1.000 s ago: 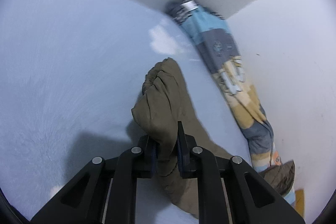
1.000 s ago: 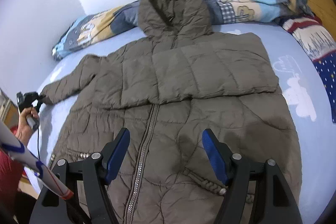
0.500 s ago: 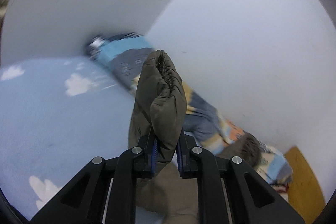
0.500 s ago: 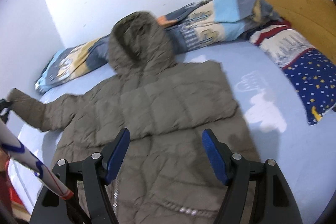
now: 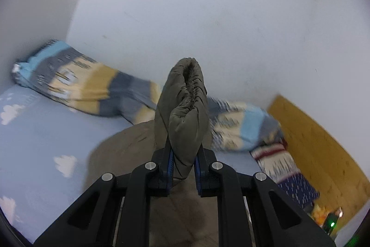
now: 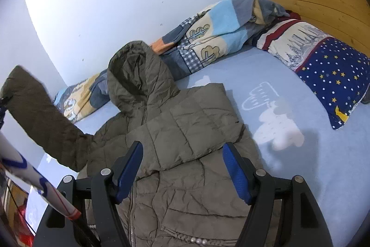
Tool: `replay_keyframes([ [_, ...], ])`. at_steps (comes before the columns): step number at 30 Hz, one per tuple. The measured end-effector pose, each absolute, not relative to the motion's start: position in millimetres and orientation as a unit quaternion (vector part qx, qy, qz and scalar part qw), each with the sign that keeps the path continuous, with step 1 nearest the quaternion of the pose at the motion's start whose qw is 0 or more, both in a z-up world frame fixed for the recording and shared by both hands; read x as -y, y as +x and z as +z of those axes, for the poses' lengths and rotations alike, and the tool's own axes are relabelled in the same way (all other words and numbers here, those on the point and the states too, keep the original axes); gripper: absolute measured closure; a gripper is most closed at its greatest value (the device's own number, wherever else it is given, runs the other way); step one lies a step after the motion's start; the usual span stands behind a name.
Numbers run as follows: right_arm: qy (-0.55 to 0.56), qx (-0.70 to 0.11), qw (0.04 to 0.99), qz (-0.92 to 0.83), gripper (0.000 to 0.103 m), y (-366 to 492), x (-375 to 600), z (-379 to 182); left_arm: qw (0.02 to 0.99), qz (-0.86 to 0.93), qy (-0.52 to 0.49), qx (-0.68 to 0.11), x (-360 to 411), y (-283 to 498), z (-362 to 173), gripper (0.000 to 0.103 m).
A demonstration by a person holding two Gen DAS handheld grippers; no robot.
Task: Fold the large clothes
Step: 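Fold the held sleeve across the jacket chest and open the left gripper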
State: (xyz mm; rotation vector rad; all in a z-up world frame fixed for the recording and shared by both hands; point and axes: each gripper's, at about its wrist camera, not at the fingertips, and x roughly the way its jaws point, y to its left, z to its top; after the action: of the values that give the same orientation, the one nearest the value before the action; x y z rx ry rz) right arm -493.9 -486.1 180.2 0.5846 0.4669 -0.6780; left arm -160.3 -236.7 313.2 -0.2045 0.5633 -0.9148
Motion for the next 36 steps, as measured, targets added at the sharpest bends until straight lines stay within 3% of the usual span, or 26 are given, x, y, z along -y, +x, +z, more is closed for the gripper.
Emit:
replay_keyframes([
  [15, 0.303, -0.204, 0.863, -0.348, 0.027, -525, 506, 186, 0.798, -0.452, 0.068, -0.393, 399, -244, 135, 0.089],
  [17, 0.306, -0.206, 0.861, -0.35, 0.027, -525, 508, 185, 0.787, -0.45, 0.096, -0.411, 406, -252, 115, 0.077],
  [18, 0.307, -0.207, 0.861, -0.35, 0.027, -524, 509, 184, 0.781, -0.453, 0.108, -0.416, 409, -254, 112, 0.066],
  [19, 0.308, -0.208, 0.861, -0.348, 0.027, -524, 510, 183, 0.774, -0.462, 0.122, -0.416, 408, -258, 108, 0.061],
  [25, 0.31, -0.213, 0.859, -0.345, 0.027, -518, 514, 179, 0.789, -0.491, 0.128, -0.346, 362, -261, 142, 0.047],
  [29, 0.302, -0.218, 0.868, -0.328, 0.029, -505, 509, 176, 0.816, -0.458, 0.109, -0.335, 328, -217, 162, 0.045],
  [31, 0.288, -0.226, 0.875, -0.316, 0.039, -495, 504, 174, 0.842, -0.411, 0.112, -0.331, 311, -186, 166, 0.044],
  [36, 0.246, -0.253, 0.891, -0.287, 0.046, -452, 493, 163, 0.871, -0.308, 0.117, -0.365, 286, -120, 141, 0.044],
])
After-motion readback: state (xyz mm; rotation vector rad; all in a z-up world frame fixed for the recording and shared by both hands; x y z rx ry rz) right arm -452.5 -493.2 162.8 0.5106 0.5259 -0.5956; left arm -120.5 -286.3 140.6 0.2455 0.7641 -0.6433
